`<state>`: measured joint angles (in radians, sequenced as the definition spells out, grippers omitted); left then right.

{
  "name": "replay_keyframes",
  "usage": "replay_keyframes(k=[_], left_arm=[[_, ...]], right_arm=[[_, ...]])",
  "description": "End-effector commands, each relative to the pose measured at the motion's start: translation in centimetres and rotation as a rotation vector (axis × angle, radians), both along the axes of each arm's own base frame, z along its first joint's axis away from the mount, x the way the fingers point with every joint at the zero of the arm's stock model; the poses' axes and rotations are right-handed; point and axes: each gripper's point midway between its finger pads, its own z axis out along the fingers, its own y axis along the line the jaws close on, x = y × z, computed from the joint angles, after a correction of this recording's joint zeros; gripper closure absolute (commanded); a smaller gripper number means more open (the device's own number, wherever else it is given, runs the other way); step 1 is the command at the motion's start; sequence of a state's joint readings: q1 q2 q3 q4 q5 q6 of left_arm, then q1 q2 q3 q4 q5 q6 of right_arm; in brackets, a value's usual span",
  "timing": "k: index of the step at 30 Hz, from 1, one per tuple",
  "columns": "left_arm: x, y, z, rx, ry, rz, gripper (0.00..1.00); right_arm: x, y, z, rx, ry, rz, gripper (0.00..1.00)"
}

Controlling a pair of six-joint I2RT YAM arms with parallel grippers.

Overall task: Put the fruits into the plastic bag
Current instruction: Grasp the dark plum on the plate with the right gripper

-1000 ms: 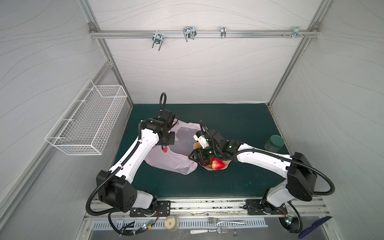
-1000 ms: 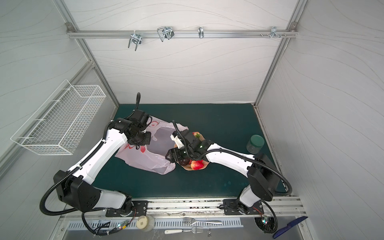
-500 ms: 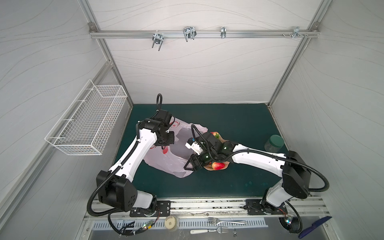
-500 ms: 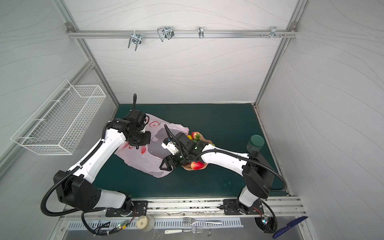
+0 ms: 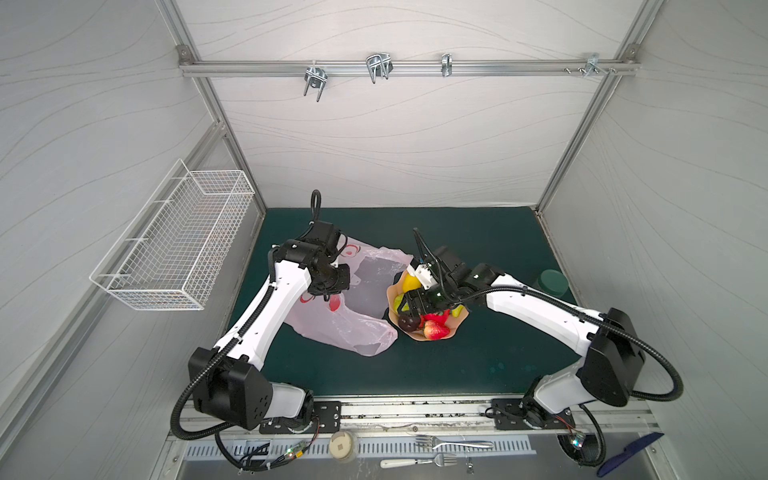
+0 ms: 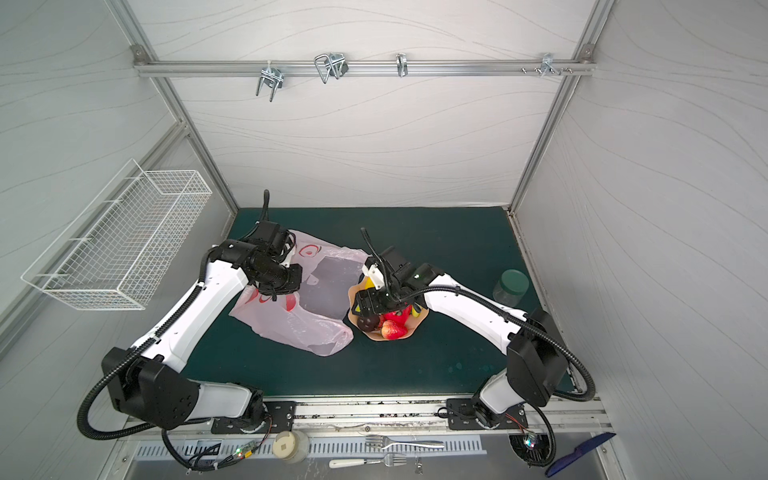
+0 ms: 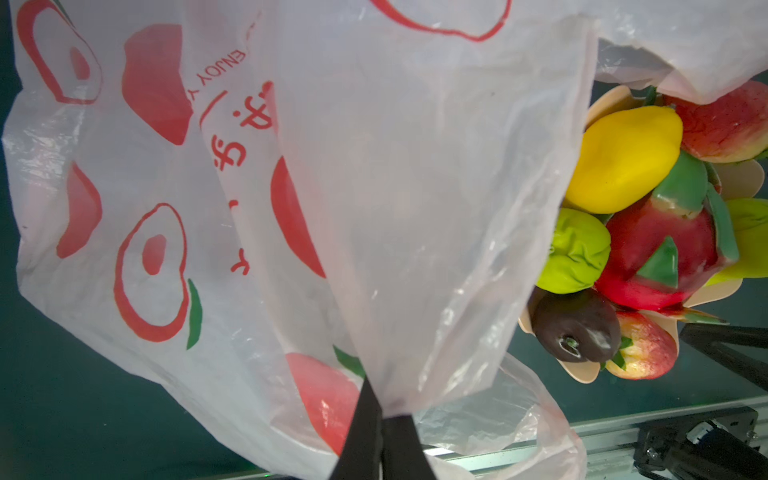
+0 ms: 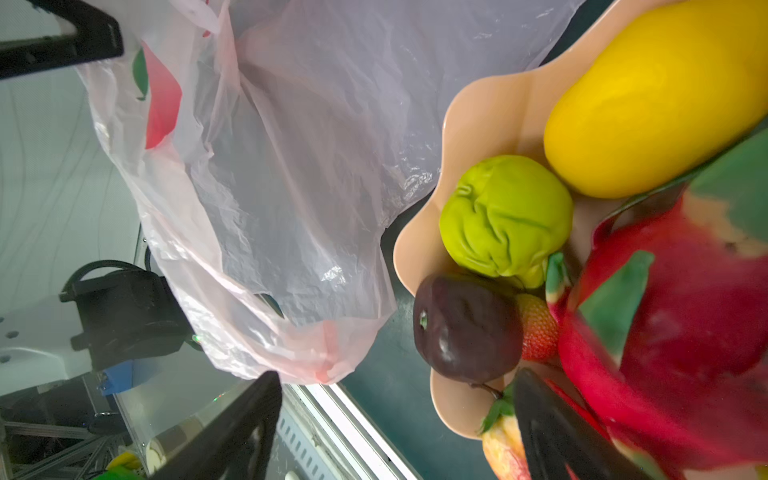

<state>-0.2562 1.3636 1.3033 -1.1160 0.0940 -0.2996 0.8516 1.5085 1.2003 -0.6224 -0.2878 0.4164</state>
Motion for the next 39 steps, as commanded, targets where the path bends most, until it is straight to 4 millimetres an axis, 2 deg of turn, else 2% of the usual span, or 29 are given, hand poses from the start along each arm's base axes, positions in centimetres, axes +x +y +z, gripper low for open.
replay_keyframes(k=[1, 4, 19, 26, 39], left_arm=[[-0.6, -0.3, 0.3, -0.038, -0.002, 0.016, 1.0], [-1.0, -0.3, 0.1, -0.044, 0.005, 0.02, 1.0], [-2.3, -0.6, 0.3, -0.09, 0.013, 0.039, 1.0], [-2.8, -0.6, 0.3, -0.1, 0.017, 0.04, 1.0], [-3.3, -0.7, 0.2, -0.11, 0.022, 0.046, 1.0]], right_arm=[[-1.5, -1.7, -2.0, -0.123, 0.048, 0.058, 0.11], [-1.6, -1.9, -2.8, -0.145, 0.055, 0.065, 0.11], [0.2, 0.1, -5.6, -0.162, 0.064, 0.067, 0.12], [0.7, 0.1, -6.8, -0.186, 0.052, 0.056, 0.14], [0.7, -0.5, -8.7, -0.208, 0.046, 0.04, 0.26]])
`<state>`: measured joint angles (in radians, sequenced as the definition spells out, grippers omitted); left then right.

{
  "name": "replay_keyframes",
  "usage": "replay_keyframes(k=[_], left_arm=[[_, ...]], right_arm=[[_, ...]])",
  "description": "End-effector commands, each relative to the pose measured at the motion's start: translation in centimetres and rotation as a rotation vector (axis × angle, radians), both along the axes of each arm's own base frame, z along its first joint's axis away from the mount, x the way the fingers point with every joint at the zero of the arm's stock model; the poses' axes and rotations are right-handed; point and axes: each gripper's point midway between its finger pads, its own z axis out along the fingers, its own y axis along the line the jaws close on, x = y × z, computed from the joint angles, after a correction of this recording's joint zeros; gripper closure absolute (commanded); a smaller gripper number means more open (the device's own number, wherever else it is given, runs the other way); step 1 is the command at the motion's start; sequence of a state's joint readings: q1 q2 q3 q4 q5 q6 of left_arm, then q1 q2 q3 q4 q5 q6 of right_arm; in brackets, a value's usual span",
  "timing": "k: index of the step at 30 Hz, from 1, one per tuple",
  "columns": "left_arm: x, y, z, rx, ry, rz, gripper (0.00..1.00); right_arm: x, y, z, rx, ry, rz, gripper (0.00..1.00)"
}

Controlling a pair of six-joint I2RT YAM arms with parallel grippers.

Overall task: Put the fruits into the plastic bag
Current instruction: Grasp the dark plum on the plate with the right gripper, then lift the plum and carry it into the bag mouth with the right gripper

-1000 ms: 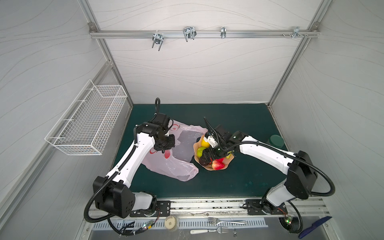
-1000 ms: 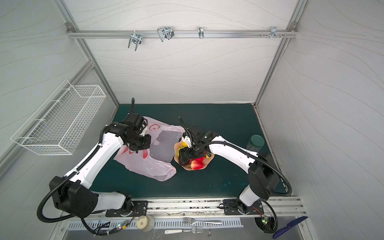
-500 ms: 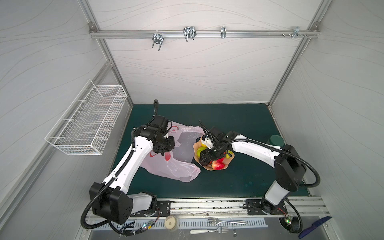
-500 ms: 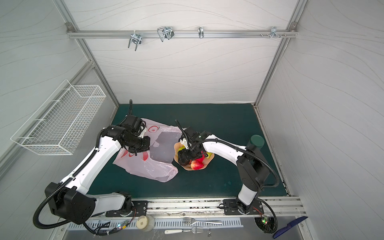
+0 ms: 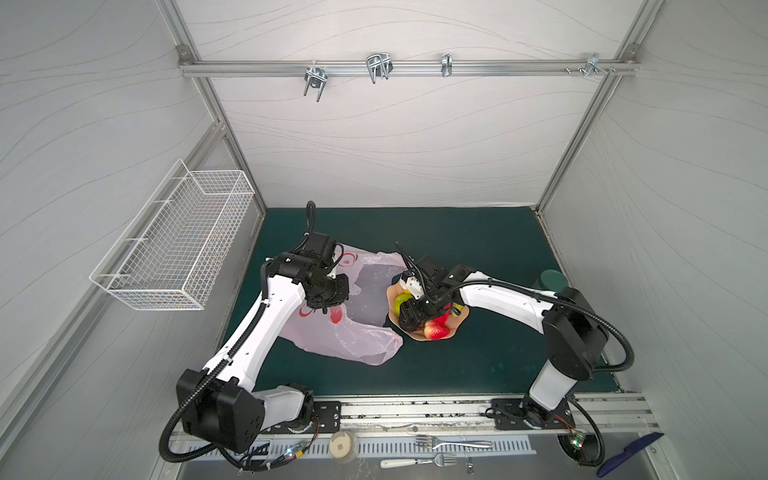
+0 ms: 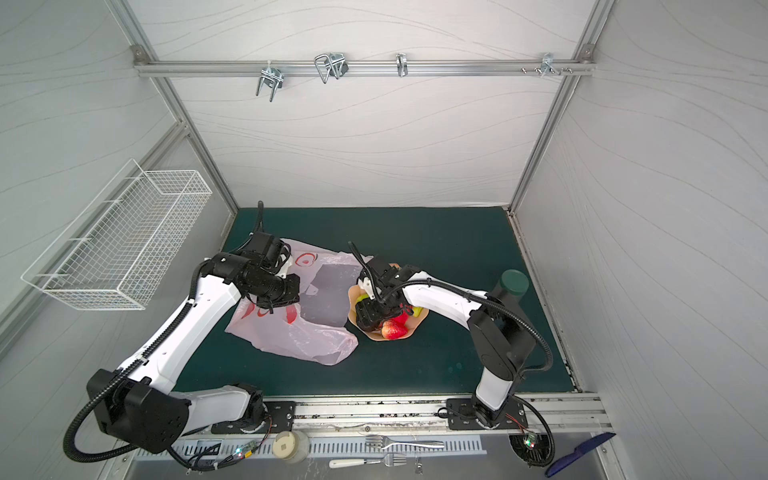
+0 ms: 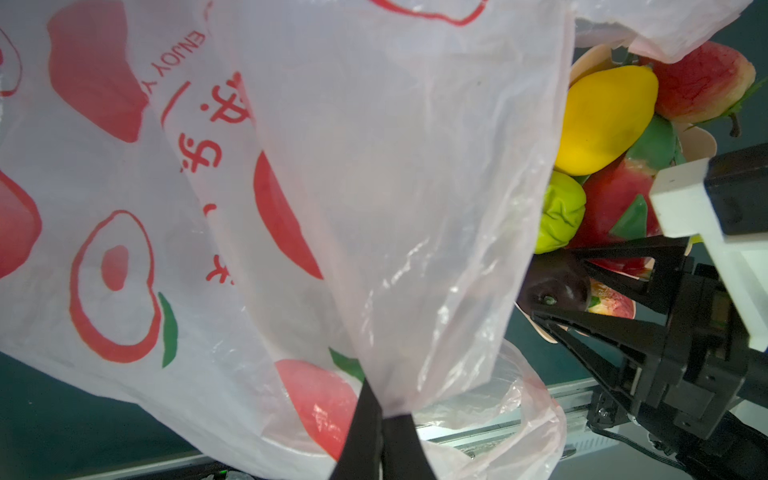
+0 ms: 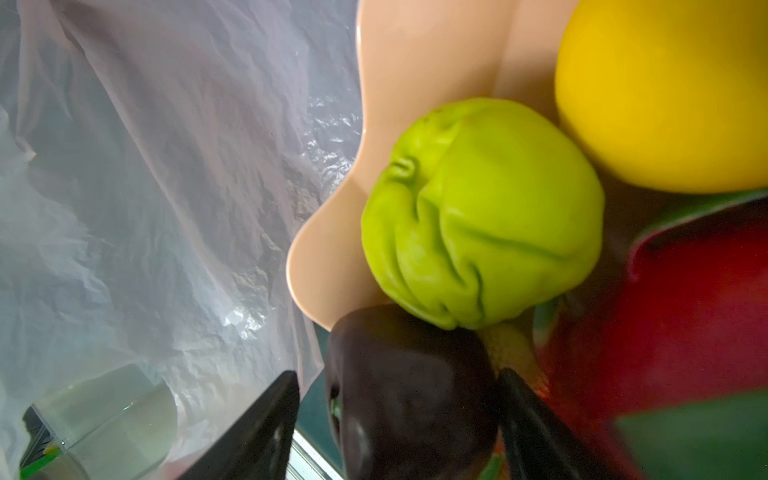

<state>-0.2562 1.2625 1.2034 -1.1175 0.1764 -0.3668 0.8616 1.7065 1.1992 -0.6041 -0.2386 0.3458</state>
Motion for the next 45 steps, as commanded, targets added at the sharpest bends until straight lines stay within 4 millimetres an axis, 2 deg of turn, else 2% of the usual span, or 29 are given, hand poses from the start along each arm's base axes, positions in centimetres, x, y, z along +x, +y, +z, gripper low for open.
replay_keyframes(k=[1, 10, 19, 33, 40, 45], left_arm=[[-0.4, 0.0, 0.6, -0.016, -0.013, 0.008, 1.0], [-0.7, 0.1, 0.4, -0.018, -0.008, 0.013, 1.0], [-0.8, 0.1, 0.5, -0.022, -0.011, 0.016, 1.0], [-0.7, -0.2, 0.4, -0.038, -0.013, 0.02, 1.0], [-0.6, -0.3, 0.4, -0.041, -0.015, 0.016, 1.0], [-0.6, -0.5, 0.8, -0.056, -0.02, 0.014, 1.0]], right_arm=[[0.0, -0.7, -1.4, -0.041, -0.006, -0.007, 0.27], [0.2, -1.0, -1.2, -0.039, -0.035, -0.01, 0.44], [0.9, -1.3, 1.4, -0.001, -0.097, -0.041, 0.57], [1.6, -1.7, 8.0, 0.182, -0.14, -0.132, 0.63], [1.8, -1.7, 9.1, 0.255, -0.095, -0.195, 0.65], [1.5, -1.5, 9.3, 0.369, 0.1, -0.383, 0.67]])
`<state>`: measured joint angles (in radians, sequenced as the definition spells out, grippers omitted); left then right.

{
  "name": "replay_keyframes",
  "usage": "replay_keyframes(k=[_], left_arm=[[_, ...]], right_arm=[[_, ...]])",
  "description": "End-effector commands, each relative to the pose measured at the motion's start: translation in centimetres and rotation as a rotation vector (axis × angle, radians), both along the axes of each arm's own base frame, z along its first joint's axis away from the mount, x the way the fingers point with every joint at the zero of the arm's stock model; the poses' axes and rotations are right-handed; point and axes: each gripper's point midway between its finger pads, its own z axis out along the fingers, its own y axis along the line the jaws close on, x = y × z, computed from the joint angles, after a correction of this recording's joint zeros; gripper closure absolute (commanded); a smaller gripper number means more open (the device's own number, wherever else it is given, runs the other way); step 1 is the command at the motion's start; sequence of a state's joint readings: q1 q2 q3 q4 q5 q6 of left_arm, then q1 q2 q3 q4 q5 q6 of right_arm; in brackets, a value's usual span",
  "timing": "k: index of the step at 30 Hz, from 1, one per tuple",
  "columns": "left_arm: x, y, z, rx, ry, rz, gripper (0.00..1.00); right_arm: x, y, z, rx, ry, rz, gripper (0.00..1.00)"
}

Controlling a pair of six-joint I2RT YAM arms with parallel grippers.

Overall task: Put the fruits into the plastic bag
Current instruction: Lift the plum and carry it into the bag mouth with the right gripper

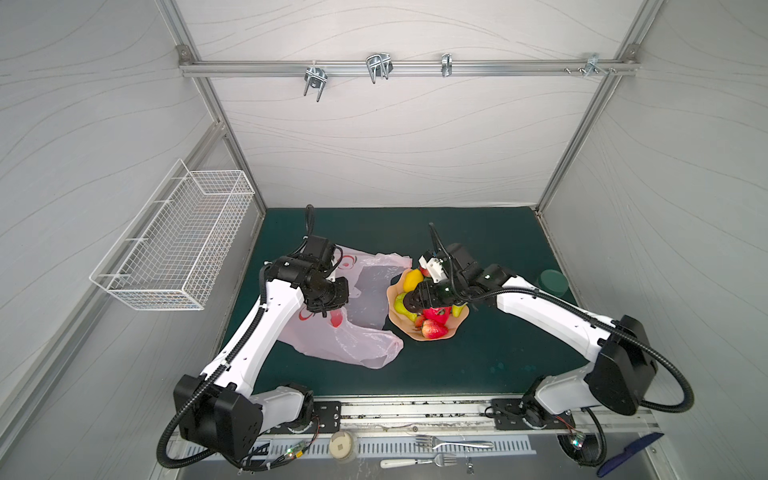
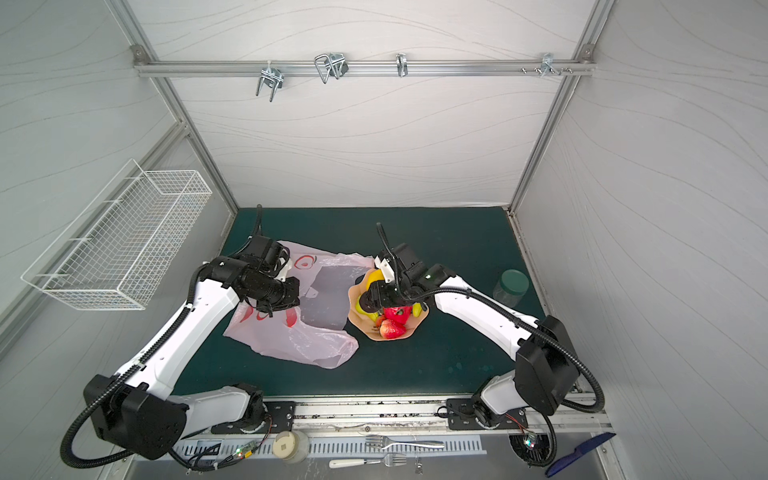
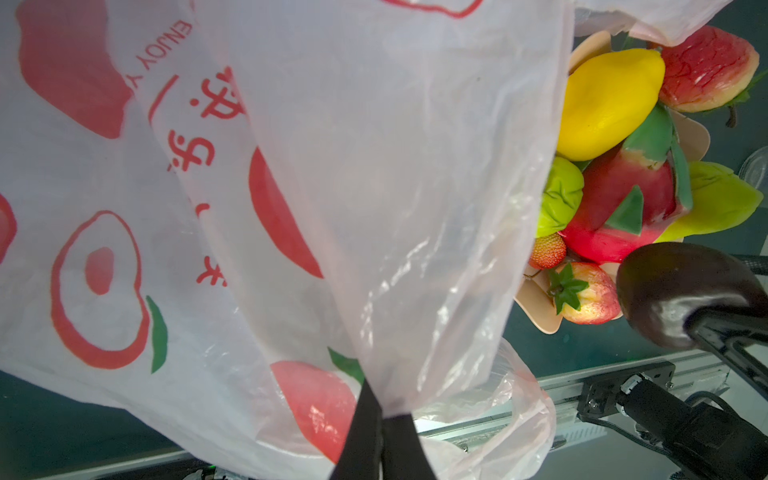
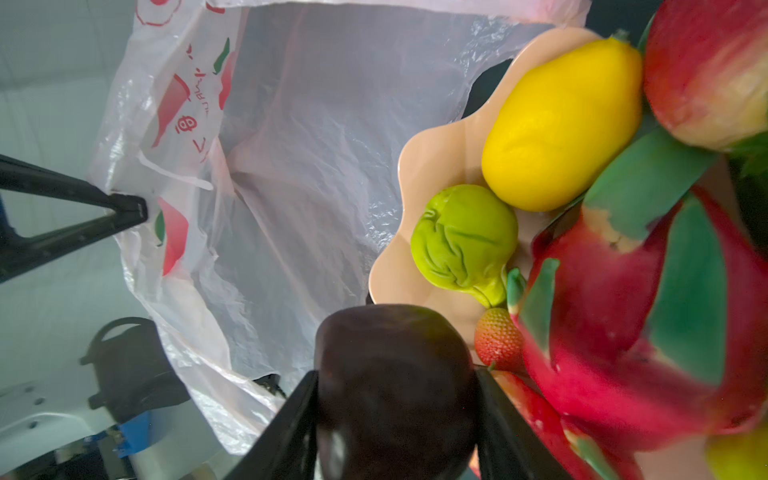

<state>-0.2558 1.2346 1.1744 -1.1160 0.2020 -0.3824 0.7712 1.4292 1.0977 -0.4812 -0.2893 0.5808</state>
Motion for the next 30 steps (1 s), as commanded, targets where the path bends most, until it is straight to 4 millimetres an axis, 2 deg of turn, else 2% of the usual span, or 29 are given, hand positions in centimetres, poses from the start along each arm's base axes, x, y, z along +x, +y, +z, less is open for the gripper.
replay_keyframes(k=[1, 4, 7, 14, 20, 30], left_arm=[[0.2, -0.3, 1.1, -0.031, -0.033, 0.007, 1.0], [0.3, -0.4, 1.3, -0.039, -0.036, 0.007, 1.0], [0.2, -0.4, 1.3, -0.041, -0.036, 0.004, 1.0], [0.4, -0.6, 1.5, -0.051, -0.043, 0.005, 1.0], [0.3, -0.7, 1.6, -0.059, -0.046, 0.0, 1.0], [0.6, -1.1, 2.4, -0.082, -0.067, 0.001, 1.0]], right_arm=[[-0.4, 0.4, 1.1, 0.157, 0.185, -0.149, 0.67], [-0.8, 1.0, 1.0, 0.273, 0.309, -0.246, 0.71], [-0.8, 1.0, 0.7, 0.31, 0.372, -0.327, 0.72], [-1.5, 0.5, -1.2, 0.271, 0.476, -0.43, 0.74], [-1.2, 1.1, -1.7, 0.265, 0.488, -0.46, 0.75], [-0.3, 6.1, -1.3, 0.298, 0.512, -0.405, 0.77]])
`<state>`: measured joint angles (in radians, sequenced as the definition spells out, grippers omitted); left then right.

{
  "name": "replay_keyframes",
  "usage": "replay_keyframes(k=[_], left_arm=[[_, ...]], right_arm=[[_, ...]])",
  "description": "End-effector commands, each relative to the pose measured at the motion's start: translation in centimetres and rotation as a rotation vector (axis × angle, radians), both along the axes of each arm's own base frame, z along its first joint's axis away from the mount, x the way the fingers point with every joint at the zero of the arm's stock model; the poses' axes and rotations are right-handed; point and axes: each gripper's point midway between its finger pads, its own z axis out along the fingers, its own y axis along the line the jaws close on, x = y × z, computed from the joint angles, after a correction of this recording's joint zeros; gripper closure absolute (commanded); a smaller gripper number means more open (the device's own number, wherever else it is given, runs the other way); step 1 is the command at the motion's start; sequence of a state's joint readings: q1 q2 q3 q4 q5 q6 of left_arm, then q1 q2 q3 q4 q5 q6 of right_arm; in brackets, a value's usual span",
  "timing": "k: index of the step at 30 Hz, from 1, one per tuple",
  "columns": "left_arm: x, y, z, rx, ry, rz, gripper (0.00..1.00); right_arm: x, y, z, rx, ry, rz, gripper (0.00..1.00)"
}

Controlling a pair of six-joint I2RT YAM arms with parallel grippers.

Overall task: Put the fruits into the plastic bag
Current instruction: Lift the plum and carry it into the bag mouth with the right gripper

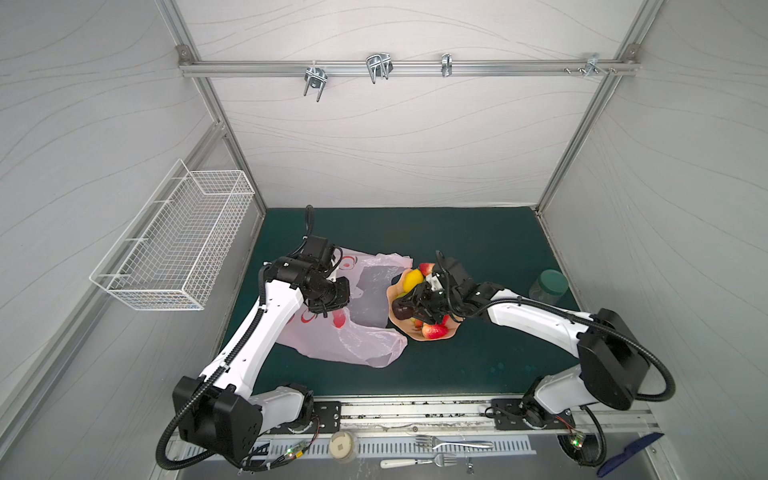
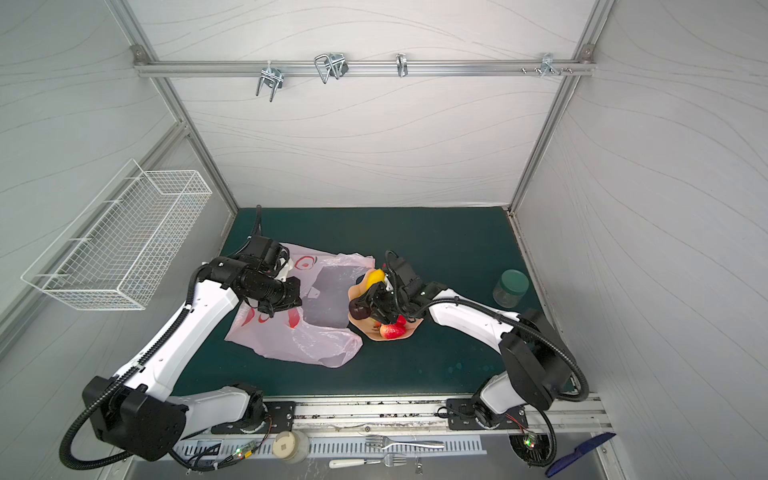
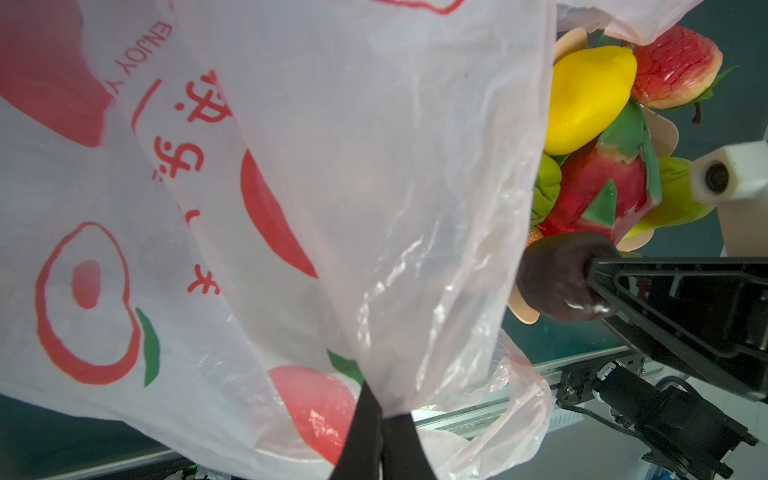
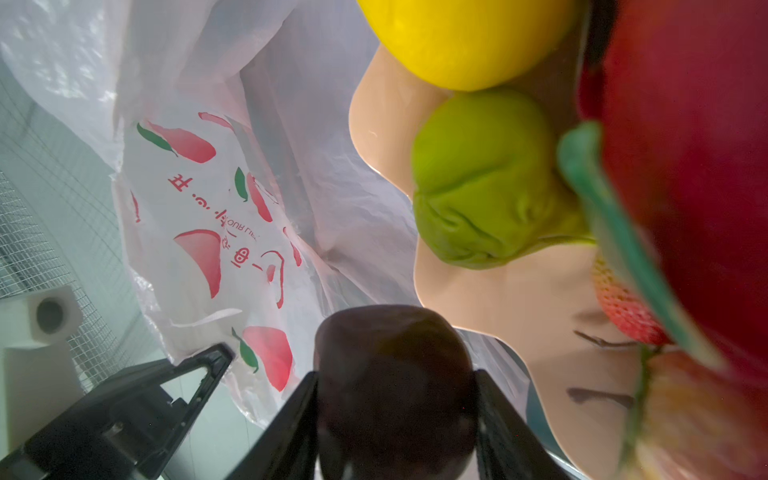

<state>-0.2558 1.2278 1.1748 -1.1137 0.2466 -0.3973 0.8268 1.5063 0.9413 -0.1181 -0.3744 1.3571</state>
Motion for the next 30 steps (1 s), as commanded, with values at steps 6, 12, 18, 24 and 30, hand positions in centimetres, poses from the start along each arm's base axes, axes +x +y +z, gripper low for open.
replay_keyframes(k=[6, 12, 18, 24, 30], left_arm=[[0.8, -0.6, 2.4, -0.052, -0.081, 0.004, 1.0], [1.0, -0.8, 2.8, -0.067, -0.097, 0.004, 1.0], [1.2, -1.1, 3.3, -0.083, -0.11, 0.003, 1.0], [1.3, -1.3, 3.7, -0.1, -0.127, -0.001, 1.0], [1.4, -1.4, 4.2, -0.108, -0.149, -0.006, 1.0]], right_arm=[[0.9, 5.0, 1.7, 0.085, 0.005, 0.034, 0.77], [0.1, 8.1, 0.8, 0.117, 0.059, 0.063, 0.78], [-0.5, 10.8, 0.7, 0.134, 0.078, 0.107, 0.78], [-1.0, 12.8, -0.3, 0.143, 0.107, 0.136, 0.78], [-1.0, 14.7, -1.4, 0.16, 0.141, 0.155, 0.78]])
